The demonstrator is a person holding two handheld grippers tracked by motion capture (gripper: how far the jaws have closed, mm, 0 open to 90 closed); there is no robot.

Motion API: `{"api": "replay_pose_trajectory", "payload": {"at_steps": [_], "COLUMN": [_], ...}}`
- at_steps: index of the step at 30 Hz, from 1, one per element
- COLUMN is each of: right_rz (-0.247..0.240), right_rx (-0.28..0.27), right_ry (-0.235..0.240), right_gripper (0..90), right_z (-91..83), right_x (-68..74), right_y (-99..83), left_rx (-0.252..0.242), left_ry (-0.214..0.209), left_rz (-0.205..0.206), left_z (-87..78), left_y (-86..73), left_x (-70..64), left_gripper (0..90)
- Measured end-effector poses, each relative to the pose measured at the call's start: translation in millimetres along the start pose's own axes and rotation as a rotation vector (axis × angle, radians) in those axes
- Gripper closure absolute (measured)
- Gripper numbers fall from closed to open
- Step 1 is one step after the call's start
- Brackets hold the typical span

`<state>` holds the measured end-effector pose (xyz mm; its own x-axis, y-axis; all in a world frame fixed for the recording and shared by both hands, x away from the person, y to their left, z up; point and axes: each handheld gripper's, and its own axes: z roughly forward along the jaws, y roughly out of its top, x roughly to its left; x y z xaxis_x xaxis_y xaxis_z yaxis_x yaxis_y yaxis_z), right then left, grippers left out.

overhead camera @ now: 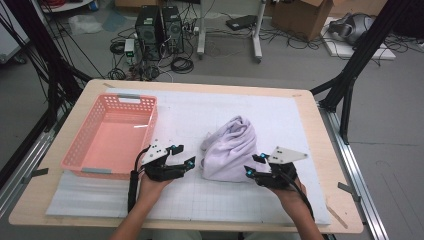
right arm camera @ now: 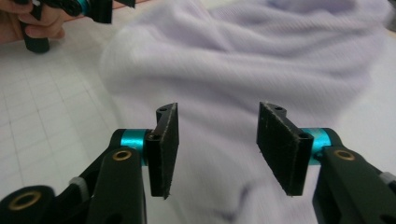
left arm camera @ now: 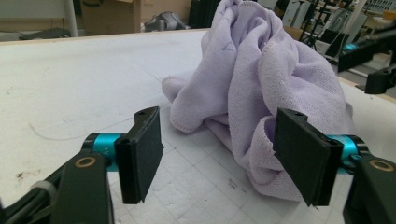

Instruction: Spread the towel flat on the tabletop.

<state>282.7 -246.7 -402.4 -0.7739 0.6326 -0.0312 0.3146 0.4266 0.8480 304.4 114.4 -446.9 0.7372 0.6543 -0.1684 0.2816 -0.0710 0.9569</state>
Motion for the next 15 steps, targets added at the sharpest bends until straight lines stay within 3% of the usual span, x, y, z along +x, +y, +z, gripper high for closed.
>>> {"api": "replay_pose_trajectory", "payload": {"at_steps": [6,9,10,11,12,13,15], "right_rz": [-0.037,-0.045,-0.055,-0.048,-0.048,-0.049,-0.053], "right_rx": [-0.018,-0.001,0.046,0.066,0.066,0.078,0.082], "right_ry": [-0.006,-0.026,-0.043,-0.041,-0.041,-0.027,-0.009], "right_gripper": [43.7,48.3,64.7,73.4,73.4,86.7,88.3], "right_z": [30.1,39.2,47.2,50.1,50.1,52.7,50.4], "right_x": [4.4,4.2,3.3,1.7,1.7,-0.8,-0.9], "right_y": [22.1,26.1,27.3,27.1,27.1,26.0,26.0], "left_rx": [0.01,0.021,0.022,0.026,0.027,0.025,0.022], "left_ry": [-0.017,-0.03,-0.029,-0.031,-0.03,-0.031,-0.034], "left_rz": [0.011,0.015,0.02,0.02,0.017,0.013,0.009], "left_z": [0.4,2.3,2.2,2.0,2.0,2.1,2.2], "left_y": [-0.6,-1.6,-1.4,-1.4,-1.4,-1.4,-1.6], "left_x": [-0.8,-1.5,-2.0,-1.8,-1.7,-1.6,-1.4], "left_gripper": [40.0,43.2,44.2,44.3,44.3,44.2,44.1]}}
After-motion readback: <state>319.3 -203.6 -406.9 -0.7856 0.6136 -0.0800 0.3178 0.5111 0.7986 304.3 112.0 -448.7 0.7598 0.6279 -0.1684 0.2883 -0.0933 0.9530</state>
